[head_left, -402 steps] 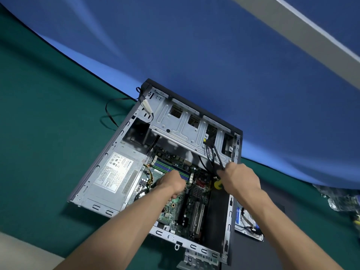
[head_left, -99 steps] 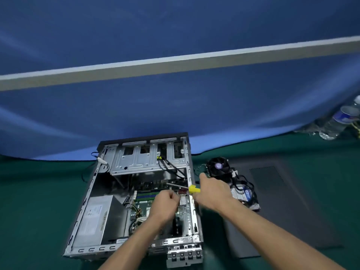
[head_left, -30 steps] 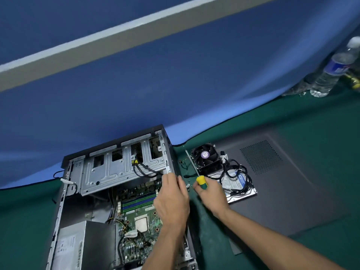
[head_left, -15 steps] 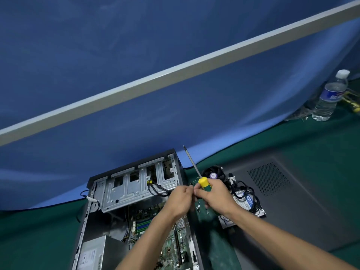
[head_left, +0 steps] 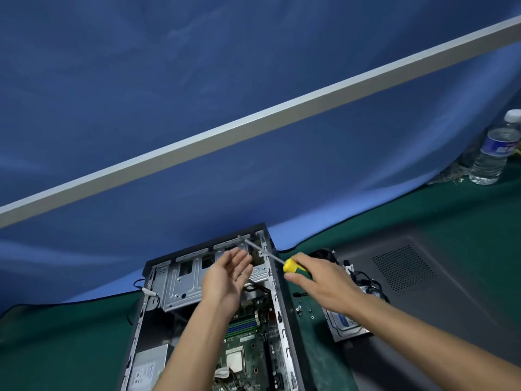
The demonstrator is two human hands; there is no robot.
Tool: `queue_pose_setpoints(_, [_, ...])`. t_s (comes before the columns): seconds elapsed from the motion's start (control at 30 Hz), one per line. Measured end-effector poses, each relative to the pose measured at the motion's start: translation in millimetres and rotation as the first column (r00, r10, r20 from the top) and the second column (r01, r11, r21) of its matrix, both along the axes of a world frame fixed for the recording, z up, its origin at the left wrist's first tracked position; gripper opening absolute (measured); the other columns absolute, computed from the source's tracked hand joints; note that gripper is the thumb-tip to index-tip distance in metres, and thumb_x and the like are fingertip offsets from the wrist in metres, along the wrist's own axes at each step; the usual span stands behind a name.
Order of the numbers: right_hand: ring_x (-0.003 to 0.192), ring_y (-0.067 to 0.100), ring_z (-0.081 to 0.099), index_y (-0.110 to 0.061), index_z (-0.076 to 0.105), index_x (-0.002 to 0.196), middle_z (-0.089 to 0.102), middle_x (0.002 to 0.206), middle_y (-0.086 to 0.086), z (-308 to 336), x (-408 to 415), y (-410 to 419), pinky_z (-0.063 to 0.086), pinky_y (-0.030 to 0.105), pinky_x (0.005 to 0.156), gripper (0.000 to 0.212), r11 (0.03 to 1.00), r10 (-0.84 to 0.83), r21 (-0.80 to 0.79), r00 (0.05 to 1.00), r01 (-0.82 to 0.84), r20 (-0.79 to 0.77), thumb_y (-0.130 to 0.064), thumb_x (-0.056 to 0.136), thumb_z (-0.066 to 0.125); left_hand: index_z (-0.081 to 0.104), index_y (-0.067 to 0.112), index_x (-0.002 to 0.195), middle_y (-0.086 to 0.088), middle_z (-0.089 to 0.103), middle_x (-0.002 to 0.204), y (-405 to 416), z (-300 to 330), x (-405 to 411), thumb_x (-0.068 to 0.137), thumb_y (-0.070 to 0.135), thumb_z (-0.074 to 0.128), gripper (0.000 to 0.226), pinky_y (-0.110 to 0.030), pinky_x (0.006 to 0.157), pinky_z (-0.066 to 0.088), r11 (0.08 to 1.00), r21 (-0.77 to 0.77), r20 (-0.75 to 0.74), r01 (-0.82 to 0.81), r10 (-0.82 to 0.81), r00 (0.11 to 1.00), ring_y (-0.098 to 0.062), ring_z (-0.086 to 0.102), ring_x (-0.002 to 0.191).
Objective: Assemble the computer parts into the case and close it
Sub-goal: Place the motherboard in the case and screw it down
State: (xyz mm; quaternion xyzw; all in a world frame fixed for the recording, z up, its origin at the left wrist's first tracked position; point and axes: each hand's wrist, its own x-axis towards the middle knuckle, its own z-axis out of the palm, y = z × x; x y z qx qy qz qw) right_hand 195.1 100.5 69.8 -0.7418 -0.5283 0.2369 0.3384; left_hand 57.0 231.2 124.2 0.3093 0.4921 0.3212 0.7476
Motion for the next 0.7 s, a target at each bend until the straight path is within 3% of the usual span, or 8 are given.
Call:
queue_pose_setpoints(0.07, [0.072, -0.004, 0.049, -0.040, 0.051, 0.103, 0.055, 0.081, -0.022, 4, 0, 0, 0.031, 0.023, 0.064, 0.025, 0.999, 0.026, 0.020, 0.991, -0.028, 0.130, -0.060, 0.092, 0.041, 0.056, 0.002, 0.097, -0.013, 0.064, 0.096, 5, 1, -5, 0.102, 0.015, 0.037, 0.024, -0.037, 0.079, 0.050, 0.997, -0.070, 0.076, -0.038, 0.043, 0.996, -0.023, 0.062, 0.083])
queue_pose_setpoints(0.17, [0.088, 0.005, 0.055, -0.041, 0.055, 0.116, 0.063, 0.098, -0.019, 5, -1, 2, 0.031, 0.027, 0.072, 0.036, 0.999, 0.028, 0.022, 0.980, -0.033, 0.197, -0.062, 0.091, 0.041, 0.058, 0.004, 0.093, -0.013, 0.069, 0.091, 8, 3, -12, 0.100, 0.015, 0.040, 0.023, -0.038, 0.072, 0.050, 0.990, -0.135, 0.162, -0.051, 0.073, 0.984, -0.024, 0.068, 0.078])
queue_pose_setpoints(0.23, [0.095, 0.007, 0.057, -0.041, 0.056, 0.122, 0.066, 0.105, -0.016, 4, -2, 3, 0.032, 0.026, 0.073, 0.040, 0.999, 0.028, 0.020, 0.979, -0.033, 0.200, -0.062, 0.091, 0.043, 0.060, 0.004, 0.091, -0.012, 0.073, 0.083, 9, 0, -15, 0.098, 0.016, 0.045, 0.020, -0.038, 0.076, 0.049, 0.987, -0.152, 0.192, -0.056, 0.085, 0.978, -0.024, 0.070, 0.076])
queue_pose_setpoints(0.37, [0.102, 0.009, 0.058, -0.042, 0.056, 0.124, 0.066, 0.112, -0.015, 7, -1, 6, 0.039, 0.028, 0.080, 0.042, 0.999, 0.052, 0.005, 0.978, -0.054, 0.202, -0.062, 0.089, 0.045, 0.061, 0.005, 0.094, -0.010, 0.074, 0.079, 8, -9, -18, 0.097, 0.018, 0.049, 0.017, -0.038, 0.087, 0.047, 0.985, -0.152, 0.214, -0.077, 0.109, 0.971, -0.023, 0.069, 0.080])
queue_pose_setpoints(0.57, [0.103, 0.012, 0.059, -0.043, 0.058, 0.123, 0.068, 0.112, -0.012, 15, -1, 13, 0.042, 0.028, 0.081, 0.041, 0.996, 0.075, -0.057, 0.978, -0.065, 0.195, -0.062, 0.088, 0.049, 0.060, 0.003, 0.096, -0.013, 0.069, 0.096, 7, -18, -18, 0.097, 0.017, 0.048, 0.019, -0.037, 0.078, 0.049, 0.988, -0.126, 0.206, -0.085, 0.110, 0.972, -0.021, 0.072, 0.071])
queue_pose_setpoints(0.7, [0.106, 0.015, 0.059, -0.045, 0.056, 0.124, 0.067, 0.114, -0.010, 22, -1, 19, 0.039, 0.028, 0.078, 0.041, 0.986, 0.136, -0.126, 0.960, -0.108, 0.246, -0.062, 0.088, 0.049, 0.060, 0.001, 0.096, -0.017, 0.067, 0.096, 5, -23, -24, 0.098, 0.015, 0.046, 0.020, -0.040, 0.083, 0.046, 0.983, -0.143, 0.181, -0.112, 0.137, 0.974, -0.024, 0.065, 0.086])
